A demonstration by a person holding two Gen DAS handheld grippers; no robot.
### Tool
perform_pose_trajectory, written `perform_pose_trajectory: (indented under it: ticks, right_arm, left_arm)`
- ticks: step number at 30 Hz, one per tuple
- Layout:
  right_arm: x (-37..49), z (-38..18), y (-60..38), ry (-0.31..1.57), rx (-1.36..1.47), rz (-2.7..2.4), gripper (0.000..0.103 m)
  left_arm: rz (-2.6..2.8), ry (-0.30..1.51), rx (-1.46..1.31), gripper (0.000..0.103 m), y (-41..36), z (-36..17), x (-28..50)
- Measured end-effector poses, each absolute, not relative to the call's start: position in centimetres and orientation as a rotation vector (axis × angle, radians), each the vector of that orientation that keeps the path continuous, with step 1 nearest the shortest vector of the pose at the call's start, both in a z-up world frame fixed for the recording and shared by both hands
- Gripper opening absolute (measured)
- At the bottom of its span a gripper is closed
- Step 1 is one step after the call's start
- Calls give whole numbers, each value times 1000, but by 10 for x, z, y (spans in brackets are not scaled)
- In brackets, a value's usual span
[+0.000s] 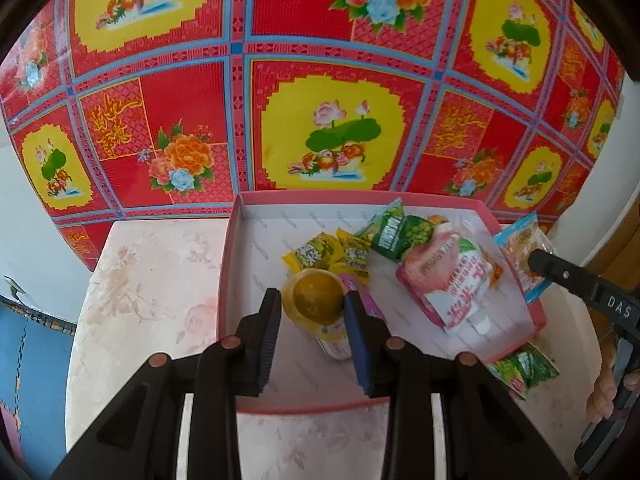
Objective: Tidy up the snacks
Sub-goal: 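Carry the jelly cup with the left tool while the right tool carries the candy packet to the tray, then open both tools to release the jelly cup and candy packet in the tray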
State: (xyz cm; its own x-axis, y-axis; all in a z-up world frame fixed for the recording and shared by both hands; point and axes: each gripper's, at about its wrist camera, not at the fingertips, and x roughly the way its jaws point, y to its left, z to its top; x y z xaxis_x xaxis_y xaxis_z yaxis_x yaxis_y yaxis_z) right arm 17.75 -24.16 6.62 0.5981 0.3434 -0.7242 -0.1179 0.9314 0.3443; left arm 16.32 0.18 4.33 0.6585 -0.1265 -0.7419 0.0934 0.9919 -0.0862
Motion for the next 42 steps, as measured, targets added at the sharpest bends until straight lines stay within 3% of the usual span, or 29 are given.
perform_pose_trajectory:
  ticks: [27,29,31,33,42]
  right_arm:
    - [238,37,-246,927,267,187,24]
    - [238,37,-246,934,264,190,25]
    - [237,38,-245,922,265,196,34]
    - [235,41,-245,908,263,200,37]
    - [221,52,-247,885,262,221,37]
  left_arm:
    - [-117,864,-24,35,-5,18,185]
    - [-116,871,-22,38,-7,18,185]
    - [-117,872,-26,41,-9,19,186]
    - [-122,866,-31,44,-10,20,185]
    - [-137,854,-22,46,-22,34,173]
